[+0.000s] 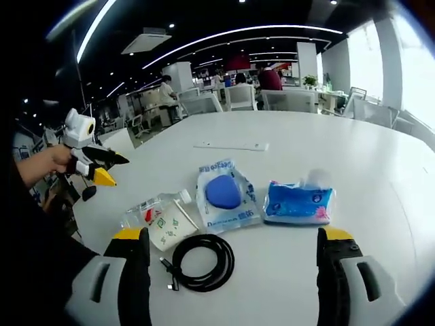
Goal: Arrange the tabletop items into an orderly group along one side of the table until the central work area is clear of visible clutter.
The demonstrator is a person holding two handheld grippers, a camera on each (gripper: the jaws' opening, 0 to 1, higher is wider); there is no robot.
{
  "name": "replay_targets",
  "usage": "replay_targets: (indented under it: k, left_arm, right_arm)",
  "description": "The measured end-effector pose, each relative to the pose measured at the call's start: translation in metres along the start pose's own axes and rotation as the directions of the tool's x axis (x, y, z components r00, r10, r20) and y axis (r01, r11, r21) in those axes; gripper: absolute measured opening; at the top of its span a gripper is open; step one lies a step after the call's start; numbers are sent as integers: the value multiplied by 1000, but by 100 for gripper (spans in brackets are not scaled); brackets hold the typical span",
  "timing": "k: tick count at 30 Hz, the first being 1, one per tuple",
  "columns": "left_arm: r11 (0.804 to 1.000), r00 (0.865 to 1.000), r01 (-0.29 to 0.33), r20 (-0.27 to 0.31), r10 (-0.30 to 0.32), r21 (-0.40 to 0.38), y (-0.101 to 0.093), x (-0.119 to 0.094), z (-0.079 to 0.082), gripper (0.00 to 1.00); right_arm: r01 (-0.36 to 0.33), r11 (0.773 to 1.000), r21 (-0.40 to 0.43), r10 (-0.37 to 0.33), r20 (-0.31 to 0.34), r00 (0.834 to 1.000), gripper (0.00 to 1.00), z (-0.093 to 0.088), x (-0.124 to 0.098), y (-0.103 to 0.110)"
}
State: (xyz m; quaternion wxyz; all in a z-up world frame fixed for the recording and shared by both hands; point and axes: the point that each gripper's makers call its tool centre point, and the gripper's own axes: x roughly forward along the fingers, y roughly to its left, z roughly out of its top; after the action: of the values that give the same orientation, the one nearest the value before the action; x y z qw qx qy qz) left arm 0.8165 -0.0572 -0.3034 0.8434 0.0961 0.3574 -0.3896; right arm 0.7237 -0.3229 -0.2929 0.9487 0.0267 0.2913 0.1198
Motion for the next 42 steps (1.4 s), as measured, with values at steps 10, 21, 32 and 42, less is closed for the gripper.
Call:
replay_targets:
  k: [10,21,32,42]
  left_arm:
    - [1000,998,21,-62,-21,6,-8,23,7,77]
    - [993,979,115,-167,-118,-28,-28,64,10,63]
    - [985,956,167,-236,-174,-49,-40,92,15,48]
    - [985,934,162,-315,-171,-57,-45,122,12,39]
  right_arm:
    - [19,1000,16,-19,-11,1000,100,-8,-1,-1]
    - [39,999,21,-39,-20,999,98,-12,0,-4]
    - [53,997,46,-52,-25,998,96,-19,-1,-4]
    - [61,996,61,-59,-34,998,93,-25,-1,-7]
